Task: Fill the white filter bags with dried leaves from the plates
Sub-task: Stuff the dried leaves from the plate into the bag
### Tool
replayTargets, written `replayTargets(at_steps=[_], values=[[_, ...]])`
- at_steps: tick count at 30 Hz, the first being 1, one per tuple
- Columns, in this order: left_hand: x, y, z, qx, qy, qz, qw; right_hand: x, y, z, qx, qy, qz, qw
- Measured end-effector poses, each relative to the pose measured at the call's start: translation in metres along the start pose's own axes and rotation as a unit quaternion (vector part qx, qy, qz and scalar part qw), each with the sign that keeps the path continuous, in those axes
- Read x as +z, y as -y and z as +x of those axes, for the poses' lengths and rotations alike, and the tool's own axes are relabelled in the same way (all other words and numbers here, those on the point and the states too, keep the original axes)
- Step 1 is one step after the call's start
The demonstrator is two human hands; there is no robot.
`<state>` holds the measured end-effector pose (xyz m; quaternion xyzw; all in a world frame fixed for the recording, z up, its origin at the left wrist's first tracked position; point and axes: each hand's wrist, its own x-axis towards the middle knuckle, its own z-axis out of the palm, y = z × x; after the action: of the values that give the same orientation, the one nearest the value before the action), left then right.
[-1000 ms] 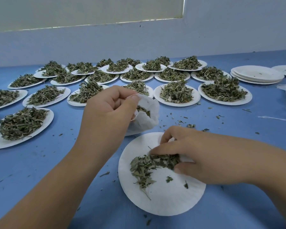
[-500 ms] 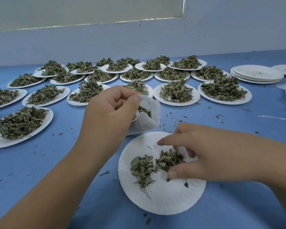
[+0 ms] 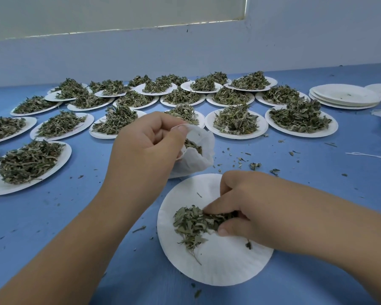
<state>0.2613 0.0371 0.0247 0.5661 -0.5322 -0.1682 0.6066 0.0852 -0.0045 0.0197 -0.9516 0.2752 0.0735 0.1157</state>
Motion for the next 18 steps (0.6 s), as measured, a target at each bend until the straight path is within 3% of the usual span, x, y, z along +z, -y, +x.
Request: replayTargets(at_steps=[10,18], values=[[-0.0019,-0.0011,0.0005,0.026,-0.026,0.025,0.999,-0.0062,0.0103,-0.0025,-0.013,-0.036,-0.051,0.998],[-0.0041,-0.0001,0.0005,0.074,-0.046,0.093,0.992,-0.0016,0.0026,-0.0018,-0.041,-0.127,-0.025,0.991]])
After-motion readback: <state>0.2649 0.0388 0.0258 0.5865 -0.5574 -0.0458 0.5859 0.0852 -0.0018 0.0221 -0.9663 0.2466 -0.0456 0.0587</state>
